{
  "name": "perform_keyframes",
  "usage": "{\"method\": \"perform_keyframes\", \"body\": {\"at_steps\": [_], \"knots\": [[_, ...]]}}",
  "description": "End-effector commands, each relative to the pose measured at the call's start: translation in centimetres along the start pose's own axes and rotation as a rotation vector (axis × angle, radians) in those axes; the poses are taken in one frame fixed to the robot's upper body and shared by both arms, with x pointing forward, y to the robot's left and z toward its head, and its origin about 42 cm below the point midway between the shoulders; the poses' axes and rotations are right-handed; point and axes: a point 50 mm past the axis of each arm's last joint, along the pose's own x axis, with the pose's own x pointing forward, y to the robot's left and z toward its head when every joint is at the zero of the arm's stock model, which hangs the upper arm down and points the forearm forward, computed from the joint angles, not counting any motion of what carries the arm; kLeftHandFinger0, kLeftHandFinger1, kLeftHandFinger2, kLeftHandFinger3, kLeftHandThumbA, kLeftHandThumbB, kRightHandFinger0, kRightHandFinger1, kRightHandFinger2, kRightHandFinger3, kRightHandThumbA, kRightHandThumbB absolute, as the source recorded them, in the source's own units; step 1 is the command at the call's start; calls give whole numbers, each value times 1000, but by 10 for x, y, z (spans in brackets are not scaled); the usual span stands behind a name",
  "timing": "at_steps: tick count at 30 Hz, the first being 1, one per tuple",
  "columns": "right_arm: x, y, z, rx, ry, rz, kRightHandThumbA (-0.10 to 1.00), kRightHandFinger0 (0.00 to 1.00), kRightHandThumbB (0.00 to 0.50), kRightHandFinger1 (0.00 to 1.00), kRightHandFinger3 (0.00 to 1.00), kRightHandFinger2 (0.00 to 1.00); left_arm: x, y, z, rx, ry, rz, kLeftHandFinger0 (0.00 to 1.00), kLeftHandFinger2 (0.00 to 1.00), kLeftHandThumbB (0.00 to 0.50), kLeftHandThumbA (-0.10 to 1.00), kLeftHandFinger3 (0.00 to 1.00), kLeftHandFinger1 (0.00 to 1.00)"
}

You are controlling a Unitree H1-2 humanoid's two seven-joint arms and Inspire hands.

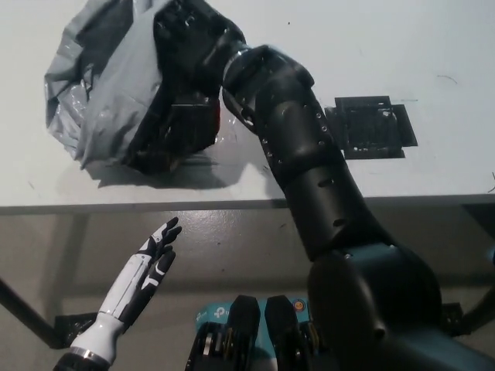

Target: Use the right hand to pick up a rubix's cube and place it into a plastic bag and lift the bag

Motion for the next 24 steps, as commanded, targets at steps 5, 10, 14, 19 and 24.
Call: {"method": "perform_keyframes", "body": {"at_steps": [5, 10, 14, 19, 24], "knots": [[-3, -33, 60, -262, -222, -92, -100, 0, 122, 1, 911, 574, 9, 5, 14, 21, -57, -16, 1000, 1000, 156, 1000, 1000, 1000], [-13, -55, 101, -615, -348, -250, -100, 0, 155, 202, 430, 654, 8, 5, 15, 28, -59, -23, 995, 1000, 153, 1000, 1000, 1000], [-26, -60, 136, -1156, -467, -445, 209, 260, 310, 569, 820, 980, 6, 4, 14, 32, -58, -22, 989, 1000, 146, 1000, 1000, 1000], [-44, -52, 173, -1568, -436, -468, 629, 1000, 481, 1000, 1000, 1000, 6, 2, 13, 22, -56, -26, 972, 1000, 130, 996, 1000, 1000], [-56, -43, 180, -1660, -444, -438, 646, 1000, 496, 1000, 1000, 1000, 7, 0, 13, 11, -51, -29, 967, 1000, 127, 986, 1000, 1000]]}}
